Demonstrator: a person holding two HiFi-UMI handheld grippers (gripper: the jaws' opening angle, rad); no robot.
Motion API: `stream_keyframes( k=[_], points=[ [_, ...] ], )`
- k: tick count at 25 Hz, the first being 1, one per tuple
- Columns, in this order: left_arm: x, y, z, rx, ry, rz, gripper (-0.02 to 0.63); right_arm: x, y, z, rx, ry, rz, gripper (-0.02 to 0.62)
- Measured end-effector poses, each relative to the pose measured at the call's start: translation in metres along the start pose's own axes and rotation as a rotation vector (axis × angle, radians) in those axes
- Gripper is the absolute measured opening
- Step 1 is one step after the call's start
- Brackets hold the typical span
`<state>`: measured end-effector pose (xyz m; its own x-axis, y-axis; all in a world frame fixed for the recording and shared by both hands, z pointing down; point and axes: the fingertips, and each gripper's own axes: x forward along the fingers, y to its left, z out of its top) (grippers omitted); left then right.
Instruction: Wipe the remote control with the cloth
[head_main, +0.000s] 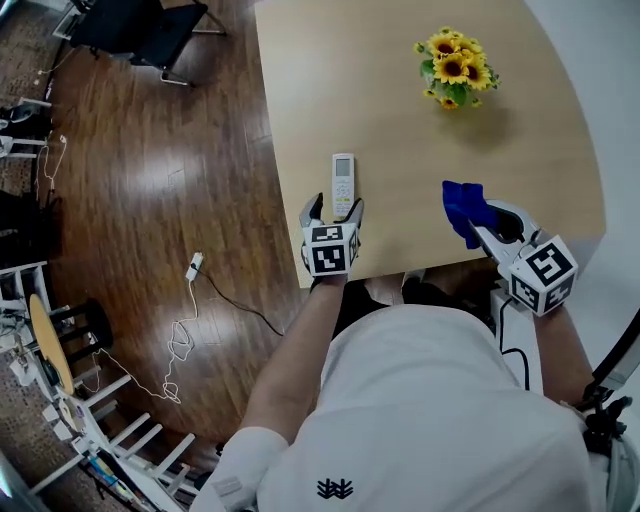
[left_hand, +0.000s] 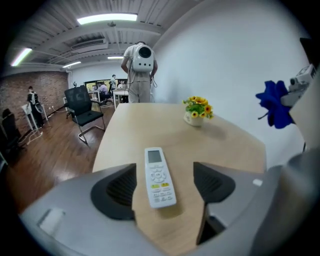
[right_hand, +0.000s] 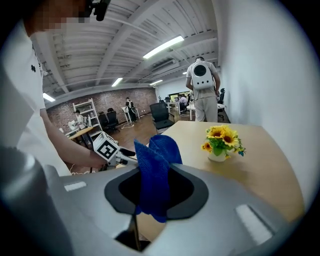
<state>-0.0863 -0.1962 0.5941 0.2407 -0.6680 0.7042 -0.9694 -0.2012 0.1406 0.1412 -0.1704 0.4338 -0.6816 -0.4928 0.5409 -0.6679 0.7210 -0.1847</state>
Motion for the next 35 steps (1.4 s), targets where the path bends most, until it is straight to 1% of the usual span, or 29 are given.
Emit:
stream_keyframes(
  k=[3,5,6,10,12,15,19,21,22,23,29,35],
  points=[
    [0.027,0.007,-0.010,0.005,0.022,0.028,0.370,0.000,-0.004,-0.006,0.026,0.027,-0.022,0.084],
    [0.039,0.012,-0.019,-0.012,0.039,0.040,0.371,-0.001,-0.004,-0.007,0.034,0.046,-0.031,0.084],
    [0.044,0.014,-0.022,-0.017,0.044,0.045,0.370,-0.001,-0.004,-0.006,0.032,0.054,-0.032,0.084],
    [0.063,0.019,-0.033,0.014,0.047,0.084,0.370,0.004,-0.005,-0.007,0.025,0.088,-0.023,0.084],
    [0.068,0.017,-0.037,0.013,0.051,0.095,0.370,0.007,-0.005,-0.007,0.027,0.100,-0.012,0.084],
    [0.074,0.014,-0.038,0.024,0.028,0.105,0.370,0.011,-0.005,-0.009,0.025,0.119,0.010,0.084],
    [0.078,0.011,-0.039,0.085,-0.021,0.125,0.357,0.019,-0.005,-0.021,0.020,0.149,0.049,0.084],
    [0.080,0.012,-0.040,0.090,-0.012,0.120,0.332,0.022,-0.006,-0.024,0.021,0.155,0.059,0.084],
    [0.080,0.012,-0.040,0.087,-0.003,0.113,0.287,0.023,-0.007,-0.024,0.019,0.157,0.062,0.084],
    [0.081,0.013,-0.039,0.084,0.005,0.104,0.276,0.024,-0.007,-0.024,0.017,0.159,0.063,0.084],
    [0.077,0.012,-0.038,0.069,0.026,0.048,0.273,0.027,-0.004,-0.018,0.006,0.164,0.069,0.084],
    [0.067,0.004,-0.028,0.120,-0.003,0.004,0.272,0.029,-0.003,-0.013,-0.002,0.147,0.066,0.084]
  ],
)
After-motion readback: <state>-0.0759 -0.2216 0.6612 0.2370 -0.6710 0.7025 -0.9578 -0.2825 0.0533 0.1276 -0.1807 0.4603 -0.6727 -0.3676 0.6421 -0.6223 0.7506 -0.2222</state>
